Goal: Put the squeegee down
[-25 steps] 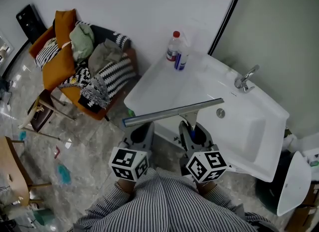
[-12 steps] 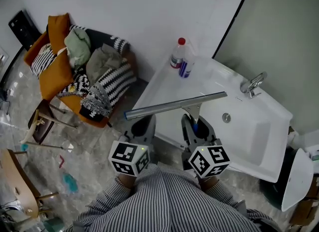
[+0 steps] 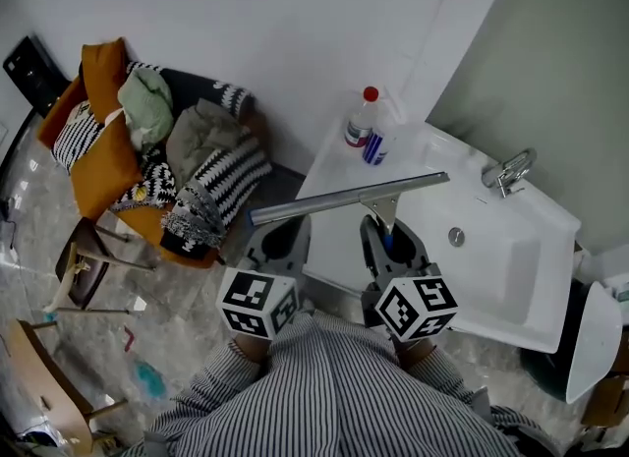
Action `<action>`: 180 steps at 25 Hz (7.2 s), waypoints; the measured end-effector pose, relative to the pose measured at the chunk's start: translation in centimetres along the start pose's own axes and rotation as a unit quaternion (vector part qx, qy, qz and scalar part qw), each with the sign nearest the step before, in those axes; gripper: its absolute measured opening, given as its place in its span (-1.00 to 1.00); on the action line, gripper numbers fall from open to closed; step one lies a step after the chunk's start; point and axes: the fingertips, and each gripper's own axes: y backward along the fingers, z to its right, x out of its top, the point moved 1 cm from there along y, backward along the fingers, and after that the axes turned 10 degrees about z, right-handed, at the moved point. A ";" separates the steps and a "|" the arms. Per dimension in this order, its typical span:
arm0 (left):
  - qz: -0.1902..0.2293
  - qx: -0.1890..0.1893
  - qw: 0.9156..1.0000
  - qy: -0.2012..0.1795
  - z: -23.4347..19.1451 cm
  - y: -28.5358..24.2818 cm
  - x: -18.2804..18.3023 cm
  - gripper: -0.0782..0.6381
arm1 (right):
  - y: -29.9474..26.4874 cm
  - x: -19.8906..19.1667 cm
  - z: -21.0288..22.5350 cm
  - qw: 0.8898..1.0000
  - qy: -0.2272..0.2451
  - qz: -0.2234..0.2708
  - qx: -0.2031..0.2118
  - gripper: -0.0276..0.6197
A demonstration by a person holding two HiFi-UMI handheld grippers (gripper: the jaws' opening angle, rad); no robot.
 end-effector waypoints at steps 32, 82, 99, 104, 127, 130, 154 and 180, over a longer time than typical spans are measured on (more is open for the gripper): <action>-0.034 0.004 0.999 0.016 0.5 -3.2 -2.0 -0.75 | -1.6 -1.0 3.2 0.999 -0.014 -0.038 -0.002 -0.60; -0.153 0.061 0.979 0.117 -2.4 -3.4 -13.9 -0.75 | -8.2 -15.5 7.8 0.965 0.072 -0.247 0.057 -0.59; -0.170 0.067 0.974 0.131 -3.9 -3.6 -15.7 -0.75 | -9.4 -19.9 8.4 0.943 0.089 -0.315 0.066 -0.59; -0.167 0.070 0.975 0.130 -4.6 -3.7 -15.7 -0.75 | -9.4 -20.7 8.7 0.936 0.102 -0.332 0.059 -0.58; -0.178 0.081 0.974 0.118 -4.9 -4.5 -16.5 -0.75 | -9.6 -21.2 8.9 0.933 0.117 -0.335 0.055 -0.52; -0.179 0.081 0.974 0.115 -4.8 -4.5 -16.5 -0.75 | -9.7 -21.2 8.9 0.934 0.115 -0.333 0.056 -0.48; -0.166 0.034 0.983 0.077 -2.3 -6.3 -12.4 -0.75 | -7.7 -13.5 6.0 0.960 0.070 -0.258 0.080 -0.46; -0.080 -0.046 0.995 0.035 2.0 -9.3 -3.9 -0.75 | -4.6 0.2 4.2 0.989 0.116 -0.065 0.062 -0.87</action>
